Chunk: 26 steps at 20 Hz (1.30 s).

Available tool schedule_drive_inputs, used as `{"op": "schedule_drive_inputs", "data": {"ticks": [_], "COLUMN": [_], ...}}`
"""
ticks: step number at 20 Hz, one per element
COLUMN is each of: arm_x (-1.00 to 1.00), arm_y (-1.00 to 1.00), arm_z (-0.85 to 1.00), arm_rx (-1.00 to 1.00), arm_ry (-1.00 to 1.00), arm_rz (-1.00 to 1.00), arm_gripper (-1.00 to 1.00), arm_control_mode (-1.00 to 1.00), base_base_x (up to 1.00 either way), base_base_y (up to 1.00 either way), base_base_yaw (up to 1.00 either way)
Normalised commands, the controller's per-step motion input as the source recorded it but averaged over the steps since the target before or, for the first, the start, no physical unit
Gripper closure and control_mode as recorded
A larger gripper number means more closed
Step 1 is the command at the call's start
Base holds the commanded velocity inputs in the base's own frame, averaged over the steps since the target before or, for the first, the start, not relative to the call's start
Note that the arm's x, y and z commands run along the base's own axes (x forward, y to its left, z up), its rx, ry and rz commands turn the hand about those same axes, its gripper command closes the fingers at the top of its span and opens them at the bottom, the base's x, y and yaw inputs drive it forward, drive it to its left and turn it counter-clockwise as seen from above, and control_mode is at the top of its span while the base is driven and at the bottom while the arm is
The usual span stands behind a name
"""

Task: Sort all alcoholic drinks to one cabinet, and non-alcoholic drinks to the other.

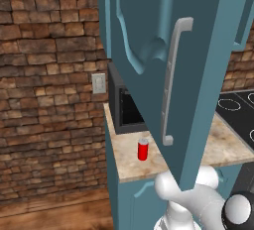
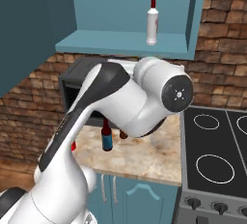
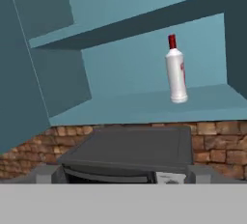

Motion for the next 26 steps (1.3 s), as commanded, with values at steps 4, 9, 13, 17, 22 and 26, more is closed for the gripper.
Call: {"op": "schedule_drive_inputs", "data": {"ticks": [4,9,13,17,22,26], "arm_x": [-0.57,-0.46,-0.43,-0.12,0.00,0.00], "arm_y": [0.28,0.45,0.52,0.49,0.48,0.21], "arm_z": [-0.42,-0.29,-0.28,-0.23,-0.23,-0.37], "arm_rx": [0.04,0.00,0.00,-0.01,-0.05,-0.05], "arm_ry": [0.00,-0.04,-0.08,-0.16,-0.14,-0.02], "arm_rz": [0.36,0.31,0.27,0.15,0.02,0.00], "arm_gripper": [-1.00,-1.00,-1.00,-1.00,-1.00,-1.00], "arm_control_mode": [-1.00,-1.00,-1.00,-1.00,-1.00,-1.00], "base_base_x": [0.00,0.00,0.00,0.00,0.00,0.00], "base_base_y": [0.00,0.00,0.00,0.00,0.00,0.00], "base_base_yaw": [0.00,0.00,0.00,0.00,0.00,0.00]}}
